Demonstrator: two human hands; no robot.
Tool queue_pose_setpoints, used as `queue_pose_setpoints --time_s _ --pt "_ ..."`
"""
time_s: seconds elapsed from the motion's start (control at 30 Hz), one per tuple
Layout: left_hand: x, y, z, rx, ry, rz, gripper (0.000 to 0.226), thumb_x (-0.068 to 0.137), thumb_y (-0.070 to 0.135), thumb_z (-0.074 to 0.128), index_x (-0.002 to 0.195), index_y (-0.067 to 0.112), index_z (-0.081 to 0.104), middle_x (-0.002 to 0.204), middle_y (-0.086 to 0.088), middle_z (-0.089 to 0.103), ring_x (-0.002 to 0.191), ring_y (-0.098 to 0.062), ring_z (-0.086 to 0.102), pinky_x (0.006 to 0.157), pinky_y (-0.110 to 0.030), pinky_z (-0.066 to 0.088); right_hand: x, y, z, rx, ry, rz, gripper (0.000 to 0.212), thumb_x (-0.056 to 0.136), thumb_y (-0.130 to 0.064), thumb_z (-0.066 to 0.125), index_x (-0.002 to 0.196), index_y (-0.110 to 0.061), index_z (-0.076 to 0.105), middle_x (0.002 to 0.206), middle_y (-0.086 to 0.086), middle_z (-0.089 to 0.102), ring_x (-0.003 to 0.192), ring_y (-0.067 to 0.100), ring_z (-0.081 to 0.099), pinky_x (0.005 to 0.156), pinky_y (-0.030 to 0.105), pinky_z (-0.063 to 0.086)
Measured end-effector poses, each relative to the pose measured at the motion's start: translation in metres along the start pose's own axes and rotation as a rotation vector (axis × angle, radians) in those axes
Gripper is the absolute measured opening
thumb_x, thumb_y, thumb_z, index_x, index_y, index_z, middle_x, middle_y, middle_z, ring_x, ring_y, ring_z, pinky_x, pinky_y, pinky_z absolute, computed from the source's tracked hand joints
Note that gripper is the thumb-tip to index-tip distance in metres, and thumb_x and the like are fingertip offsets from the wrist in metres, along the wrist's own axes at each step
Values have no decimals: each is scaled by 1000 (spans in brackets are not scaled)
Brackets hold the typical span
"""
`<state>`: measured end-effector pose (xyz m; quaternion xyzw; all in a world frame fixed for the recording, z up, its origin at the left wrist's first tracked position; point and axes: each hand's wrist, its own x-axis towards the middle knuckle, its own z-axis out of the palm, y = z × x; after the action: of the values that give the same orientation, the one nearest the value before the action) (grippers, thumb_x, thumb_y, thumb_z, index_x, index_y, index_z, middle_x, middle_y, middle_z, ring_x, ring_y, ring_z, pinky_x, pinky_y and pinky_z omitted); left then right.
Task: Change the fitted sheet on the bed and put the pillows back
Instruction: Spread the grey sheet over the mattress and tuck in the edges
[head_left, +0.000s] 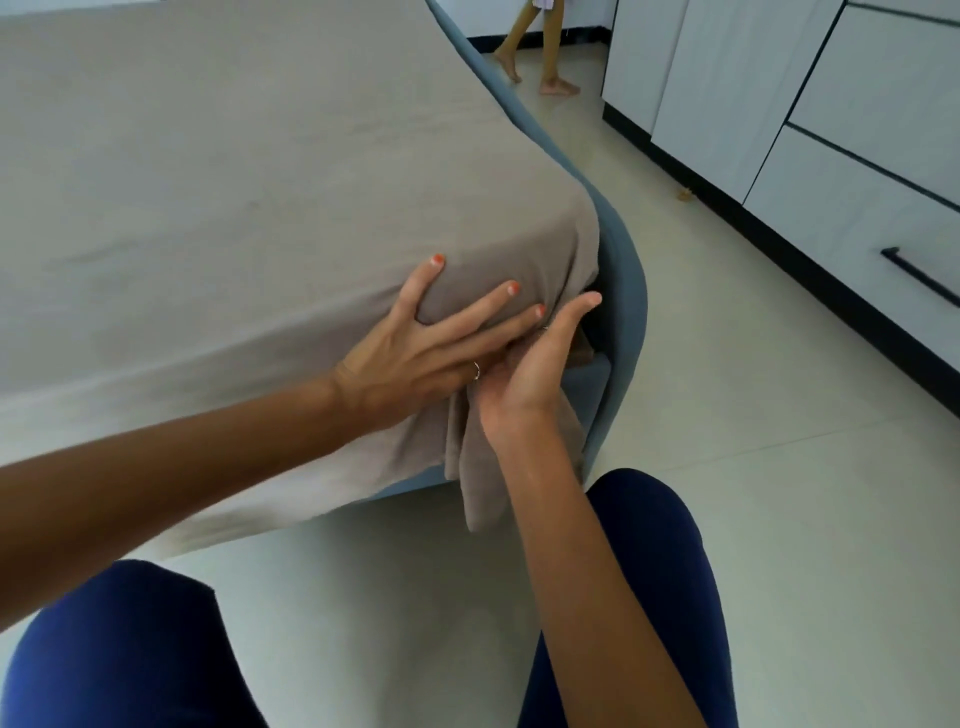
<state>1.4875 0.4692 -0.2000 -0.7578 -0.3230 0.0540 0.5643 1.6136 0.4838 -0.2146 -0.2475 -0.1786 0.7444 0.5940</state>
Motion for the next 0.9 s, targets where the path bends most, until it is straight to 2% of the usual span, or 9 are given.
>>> queue_pose_setpoints --time_s 0.13,0.33,0.47,0.53,0.63,0.7,0.77,0.83,0.9 --pt "-5 11 8 18 44 42 51 99 25 41 149 18 32 161 -3 12 146 -24 15 110 -67 7 18 -4 -8 209 61 200 87 83 -81 23 140 -20 46 136 10 54 126 28 50 112 44 33" --pt "-11 6 10 -165 93 76 45 97 18 49 139 21 32 157 -10 22 144 -29 21 112 -63 8 0 -9 -20 202 -39 374 79 91 -71 21 142 -15 43 143 14 47 133 29 42 116 43 25" --pt "-14 11 4 -117 4 63 48 103 11 17 151 18 22 160 -8 16 146 -25 16 112 -61 8 -20 -9 -23 212 30 295 61 99 -53 28 143 -11 41 142 13 49 133 24 43 113 36 30" --pt "-13 17 2 -80 -22 44 51 103 12 13 153 17 18 161 -5 14 147 -23 14 113 -61 6 -38 -9 -33 123 65 220 48 101 -41 35 140 -14 44 138 10 52 129 21 47 109 35 35" --pt "-10 28 2 -40 -16 -13 54 100 19 28 152 12 18 160 -4 16 146 -23 17 111 -64 5 -68 0 -65 -384 281 83 27 99 -26 49 125 -26 53 128 1 60 114 12 59 103 37 44" --pt "-4 37 1 -44 0 -91 56 97 19 35 151 9 22 159 -3 18 145 -23 18 110 -66 6 -74 10 -81 -671 361 154 46 88 -40 63 129 -34 43 132 -6 52 113 10 52 104 43 41" --pt "2 45 -4 -62 -33 -125 53 95 19 39 147 10 32 158 -4 15 144 -28 12 107 -69 4 -72 22 -86 -739 254 315 77 75 -51 74 137 -40 29 133 -10 46 115 12 48 103 53 40" --pt "3 45 -10 -72 -96 -107 51 93 19 37 144 15 41 158 -6 9 143 -32 3 106 -72 -1 -65 38 -80 -603 167 368 70 82 -31 74 135 -36 28 125 -9 50 109 14 54 93 55 49" --pt "4 38 -14 -111 -142 -63 51 91 20 35 140 20 49 159 -5 7 144 -32 3 106 -72 -3 -57 50 -67 -411 141 301 57 88 -8 65 134 -25 36 122 1 58 105 22 63 86 47 55"
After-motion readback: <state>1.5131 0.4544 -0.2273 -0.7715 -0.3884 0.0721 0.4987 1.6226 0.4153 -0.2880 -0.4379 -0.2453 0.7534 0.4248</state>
